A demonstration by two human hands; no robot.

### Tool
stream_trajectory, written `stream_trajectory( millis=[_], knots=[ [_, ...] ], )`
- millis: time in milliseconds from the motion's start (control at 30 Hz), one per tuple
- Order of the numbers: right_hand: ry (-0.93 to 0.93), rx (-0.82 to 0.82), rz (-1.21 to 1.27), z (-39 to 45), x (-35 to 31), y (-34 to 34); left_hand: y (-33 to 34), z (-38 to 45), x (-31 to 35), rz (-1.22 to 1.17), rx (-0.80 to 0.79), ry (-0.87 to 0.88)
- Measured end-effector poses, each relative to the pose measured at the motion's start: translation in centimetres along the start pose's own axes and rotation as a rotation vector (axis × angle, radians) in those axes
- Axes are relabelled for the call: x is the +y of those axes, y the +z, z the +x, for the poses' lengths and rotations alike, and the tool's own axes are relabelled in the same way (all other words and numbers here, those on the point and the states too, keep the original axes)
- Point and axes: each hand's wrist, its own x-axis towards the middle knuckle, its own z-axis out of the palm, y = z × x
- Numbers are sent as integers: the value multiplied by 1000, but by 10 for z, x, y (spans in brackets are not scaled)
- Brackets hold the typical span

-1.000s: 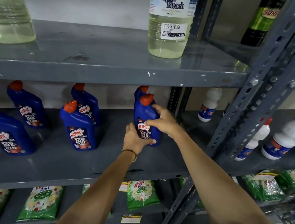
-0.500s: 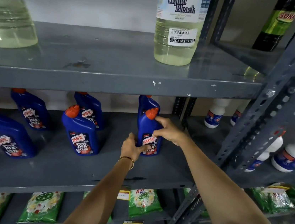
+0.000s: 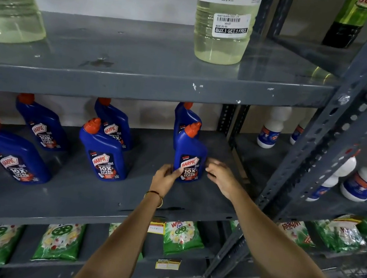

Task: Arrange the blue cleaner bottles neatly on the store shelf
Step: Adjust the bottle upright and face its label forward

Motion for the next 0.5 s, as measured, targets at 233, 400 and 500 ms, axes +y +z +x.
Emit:
stream_trajectory(
  millis=[233, 400, 500],
  knots=[
    [25, -121, 44, -9, 29, 10, 9, -5, -4, -299, -218, -109],
    [-4, -57, -82, -3, 24, 17, 16, 1, -2, -295, -138, -101],
    [-12, -40, -134, 3, 22, 17, 19, 8, -3, -267, -82, -132]
  ],
)
